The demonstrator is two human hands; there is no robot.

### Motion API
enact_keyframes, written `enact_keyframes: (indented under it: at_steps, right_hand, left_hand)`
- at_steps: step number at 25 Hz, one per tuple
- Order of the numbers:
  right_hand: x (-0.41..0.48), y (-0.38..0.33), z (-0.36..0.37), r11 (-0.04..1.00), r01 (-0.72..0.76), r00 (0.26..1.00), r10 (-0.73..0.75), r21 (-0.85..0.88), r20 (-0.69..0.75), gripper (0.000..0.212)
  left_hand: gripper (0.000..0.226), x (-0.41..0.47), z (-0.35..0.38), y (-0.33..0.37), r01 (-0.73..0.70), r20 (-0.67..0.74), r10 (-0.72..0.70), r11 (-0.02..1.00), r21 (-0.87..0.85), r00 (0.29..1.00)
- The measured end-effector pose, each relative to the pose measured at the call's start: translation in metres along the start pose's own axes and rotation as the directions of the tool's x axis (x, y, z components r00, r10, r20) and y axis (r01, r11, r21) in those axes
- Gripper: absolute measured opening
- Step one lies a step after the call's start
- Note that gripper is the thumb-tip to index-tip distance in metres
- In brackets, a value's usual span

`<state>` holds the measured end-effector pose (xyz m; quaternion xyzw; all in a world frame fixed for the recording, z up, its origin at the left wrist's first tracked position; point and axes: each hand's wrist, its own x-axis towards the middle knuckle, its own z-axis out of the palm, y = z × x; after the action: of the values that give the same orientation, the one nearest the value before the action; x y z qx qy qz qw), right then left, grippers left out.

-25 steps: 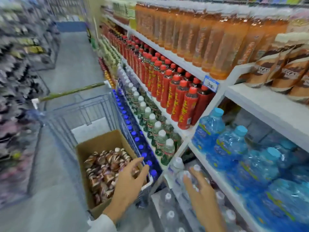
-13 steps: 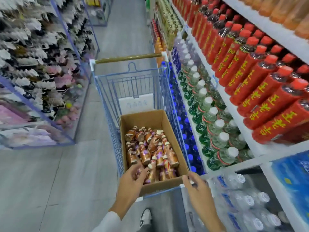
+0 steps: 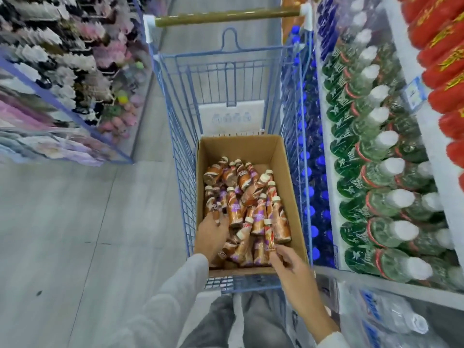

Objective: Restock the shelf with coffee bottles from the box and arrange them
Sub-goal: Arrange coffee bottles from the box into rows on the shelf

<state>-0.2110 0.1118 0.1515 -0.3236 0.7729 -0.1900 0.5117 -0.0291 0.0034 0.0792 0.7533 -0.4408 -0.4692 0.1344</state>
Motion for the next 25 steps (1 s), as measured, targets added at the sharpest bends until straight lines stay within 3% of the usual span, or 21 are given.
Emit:
enact_keyframes:
  at_steps: [3, 6, 9, 11, 15, 19, 21, 23, 25]
  right_hand:
    - [0.019, 0.0, -0.005, 0.998, -0.06, 0.996, 0.061, -0.005, 0.063, 0.038]
    - [0.04, 0.001, -0.01, 0.991, -0.134, 0.987, 0.133, 0.012, 0.086, 0.035]
    - [0.063, 0.0, -0.016, 0.984, -0.174, 0.978, 0.17, 0.026, 0.117, 0.023]
    - [0.076, 0.0, -0.019, 0.984, -0.178, 0.978, 0.176, 0.009, 0.112, 0.03]
    - [0.105, -0.006, -0.019, 0.986, -0.16, 0.978, 0.165, -0.049, 0.124, 0.036]
    - [0.14, -0.017, -0.004, 0.989, -0.134, 0.974, 0.142, -0.057, 0.176, 0.031]
    - [0.169, -0.023, 0.007, 0.984, -0.164, 0.966, 0.173, -0.064, 0.191, 0.041]
    - [0.207, -0.026, 0.022, 0.979, -0.196, 0.957, 0.203, -0.053, 0.205, 0.056]
    - [0.252, -0.024, 0.041, 0.975, -0.222, 0.949, 0.214, 0.007, 0.232, 0.064]
  left_hand:
    - [0.048, 0.065, 0.026, 0.0, 0.117, -0.087, -0.109, 0.99, 0.084, 0.99]
    - [0.062, 0.117, 0.055, -0.013, 0.235, -0.123, -0.208, 0.928, 0.288, 0.97]
    - [0.074, 0.137, 0.093, -0.023, 0.332, -0.261, -0.221, 0.774, 0.539, 0.94]
    - [0.076, 0.142, 0.106, -0.027, 0.334, -0.309, -0.16, 0.665, 0.668, 0.937]
    - [0.067, 0.159, 0.104, -0.03, 0.31, -0.294, -0.116, 0.515, 0.799, 0.949]
    - [0.064, 0.139, 0.104, -0.022, 0.243, -0.149, -0.219, 0.511, 0.825, 0.964]
    - [0.069, 0.112, 0.097, -0.015, 0.213, -0.055, -0.243, 0.694, 0.688, 0.968]
    - [0.074, 0.083, 0.084, -0.019, 0.295, 0.022, -0.315, 0.908, 0.297, 0.949]
    - [0.076, 0.05, 0.066, -0.019, 0.349, 0.131, -0.339, 0.935, -0.06, 0.932]
